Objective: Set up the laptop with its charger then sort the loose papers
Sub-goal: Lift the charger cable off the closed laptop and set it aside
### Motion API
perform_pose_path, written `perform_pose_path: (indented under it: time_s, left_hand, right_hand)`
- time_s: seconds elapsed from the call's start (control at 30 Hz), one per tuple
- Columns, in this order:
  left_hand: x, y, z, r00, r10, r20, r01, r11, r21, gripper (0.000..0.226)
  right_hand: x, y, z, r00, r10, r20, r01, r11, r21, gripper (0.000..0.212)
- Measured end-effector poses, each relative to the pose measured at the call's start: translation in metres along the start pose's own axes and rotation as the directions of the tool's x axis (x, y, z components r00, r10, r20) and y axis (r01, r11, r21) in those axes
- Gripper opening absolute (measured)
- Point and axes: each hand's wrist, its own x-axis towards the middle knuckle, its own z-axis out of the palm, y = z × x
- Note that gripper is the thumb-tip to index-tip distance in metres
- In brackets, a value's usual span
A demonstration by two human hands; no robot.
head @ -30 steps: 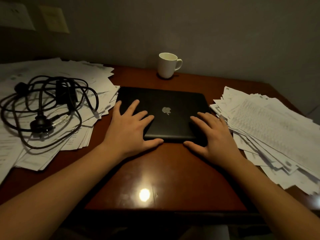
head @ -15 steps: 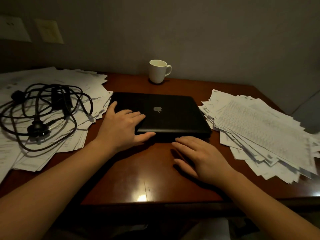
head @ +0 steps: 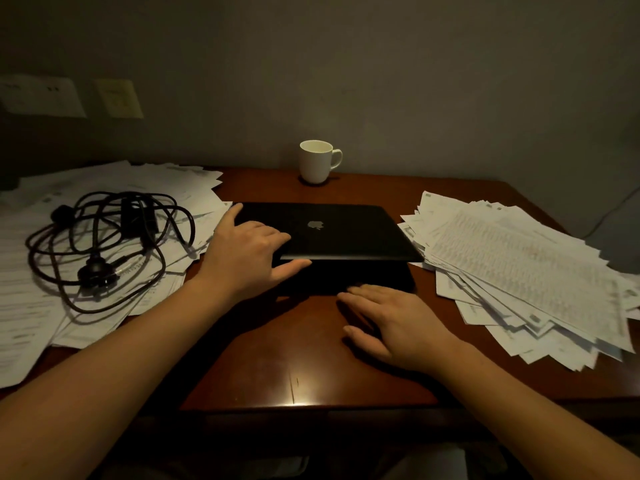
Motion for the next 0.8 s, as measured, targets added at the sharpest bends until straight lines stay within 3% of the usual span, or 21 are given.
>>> perform_pose_path:
  time_s: [0.13, 0.3, 0.53, 0.67, 0.73, 0.8]
  left_hand:
    - [0.015, -0.006, -0.011, 0.992, -0.002, -0.125, 0.005, 1.000, 0.024, 0.071]
    - [0.050, -0.013, -0.030, 0.949, -0.138, -0.285, 0.130, 0.990, -0.047, 0.059]
    - [0.115, -0.020, -0.062, 0.913, -0.328, -0.242, 0.269, 0.931, -0.247, 0.037]
    - [0.120, -0.026, -0.039, 0.928, -0.208, -0.308, 0.115, 0.949, -0.293, 0.033]
    - [0.111, -0.031, -0.026, 0.922, -0.081, -0.379, 0.021, 0.987, -0.159, 0.039]
    - [0.099, -0.036, -0.016, 0.932, 0.078, -0.353, -0.062, 0.997, 0.054, 0.059]
  right_hand:
    - [0.001, 0.002, 0.002, 1.000, -0.013, 0.021, 0.013, 1.000, 0.004, 0.064]
    - [-0.001, 0.006, 0.007, 1.000, -0.028, 0.015, 0.028, 1.000, 0.005, 0.064]
    - [0.004, 0.008, 0.002, 1.000, -0.025, -0.004, 0.025, 0.998, 0.055, 0.059]
    - [0.014, 0.009, 0.006, 0.989, -0.012, -0.150, 0.026, 0.996, 0.090, 0.046]
    - [0.022, 0.008, 0.009, 0.979, -0.013, -0.205, 0.034, 0.994, 0.100, 0.042]
    - [0.034, 0.010, 0.013, 0.971, -0.030, -0.238, 0.048, 0.996, 0.070, 0.044]
